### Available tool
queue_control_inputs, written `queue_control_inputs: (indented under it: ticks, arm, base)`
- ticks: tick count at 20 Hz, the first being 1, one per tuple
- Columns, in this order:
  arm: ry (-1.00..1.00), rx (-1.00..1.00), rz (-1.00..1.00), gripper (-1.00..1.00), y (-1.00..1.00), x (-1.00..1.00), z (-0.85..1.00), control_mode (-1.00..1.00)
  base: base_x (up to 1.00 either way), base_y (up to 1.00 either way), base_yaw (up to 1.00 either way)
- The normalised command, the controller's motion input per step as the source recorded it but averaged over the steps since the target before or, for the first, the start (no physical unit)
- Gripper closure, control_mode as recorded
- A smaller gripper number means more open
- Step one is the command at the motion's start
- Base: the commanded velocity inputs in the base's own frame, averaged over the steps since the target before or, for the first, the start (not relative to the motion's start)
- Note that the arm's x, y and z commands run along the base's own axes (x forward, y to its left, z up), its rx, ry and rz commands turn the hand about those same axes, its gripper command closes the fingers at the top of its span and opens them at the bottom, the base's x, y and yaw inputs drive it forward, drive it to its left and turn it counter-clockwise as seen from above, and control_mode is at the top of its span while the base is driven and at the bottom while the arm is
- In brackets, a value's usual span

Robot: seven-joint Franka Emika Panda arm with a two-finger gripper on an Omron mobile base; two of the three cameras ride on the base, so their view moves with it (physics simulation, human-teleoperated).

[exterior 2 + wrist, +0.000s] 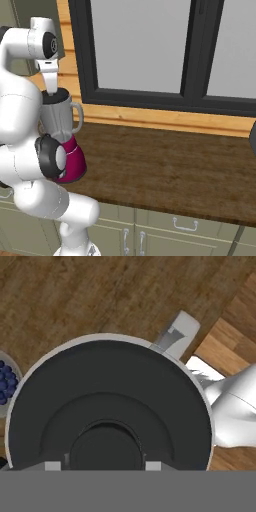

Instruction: Close the lid blender by securely placing the lid on top.

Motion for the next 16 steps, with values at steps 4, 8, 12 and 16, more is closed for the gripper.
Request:
queue_control_inputs:
  ticks: [4,8,12,16]
  arm:
    - [-0.13,0.05,0.00,1.00,-0.12,0.00,-0.48,-1.00]
    - [-0.10,0.06,0.00,1.00,-0.21,0.00,-0.61,-1.00]
    - [-0.01,0.10,0.00,1.00,-0.16,0.00,-0.49,-1.00]
    - [0.00,0.05,0.00,-1.00,0.00,0.00,-0.38,-1.00]
  base:
    - [0.00,0.00,0.00]
    - [0.00,0.00,0.00]
    - [0.00,0.00,0.00]
    - [0.00,0.00,0.00]
